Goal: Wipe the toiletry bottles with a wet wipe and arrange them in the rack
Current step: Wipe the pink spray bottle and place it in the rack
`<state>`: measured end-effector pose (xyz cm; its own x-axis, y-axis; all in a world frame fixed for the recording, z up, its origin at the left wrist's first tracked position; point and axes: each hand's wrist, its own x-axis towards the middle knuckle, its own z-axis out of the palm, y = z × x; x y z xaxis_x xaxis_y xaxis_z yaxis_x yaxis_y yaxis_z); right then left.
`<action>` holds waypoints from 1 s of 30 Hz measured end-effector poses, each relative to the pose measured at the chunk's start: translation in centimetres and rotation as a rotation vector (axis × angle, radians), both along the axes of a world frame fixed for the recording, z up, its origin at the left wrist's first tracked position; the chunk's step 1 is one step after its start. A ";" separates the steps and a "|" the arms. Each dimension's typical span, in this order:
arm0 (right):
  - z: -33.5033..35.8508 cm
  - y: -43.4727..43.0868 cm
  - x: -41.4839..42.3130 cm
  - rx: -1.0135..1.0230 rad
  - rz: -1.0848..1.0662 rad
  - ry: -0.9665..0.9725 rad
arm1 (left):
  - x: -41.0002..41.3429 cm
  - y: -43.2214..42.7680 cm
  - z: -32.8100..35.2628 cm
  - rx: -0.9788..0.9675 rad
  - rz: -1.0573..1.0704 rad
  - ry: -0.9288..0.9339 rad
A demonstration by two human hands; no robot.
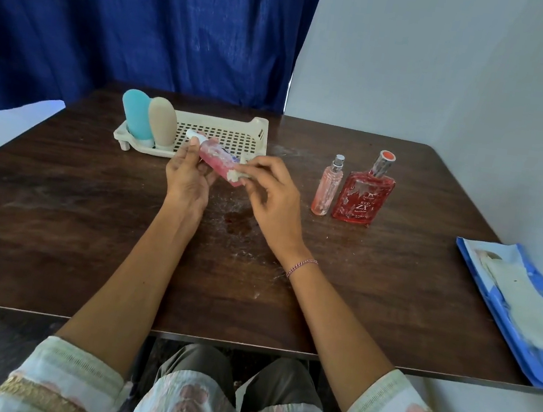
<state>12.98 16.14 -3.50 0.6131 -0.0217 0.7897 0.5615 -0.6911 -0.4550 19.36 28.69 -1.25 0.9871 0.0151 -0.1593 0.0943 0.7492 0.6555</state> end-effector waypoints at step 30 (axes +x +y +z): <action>0.4 -0.8 0.7 1.194 0.390 0.495 | -0.5 -0.8 0.1 -0.061 -0.138 -0.127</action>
<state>13.66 15.39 -3.09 0.9495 -0.2952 0.1065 0.2320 0.4318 -0.8716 18.86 27.90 -1.17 0.9913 -0.1279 -0.0295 0.1183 0.7736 0.6225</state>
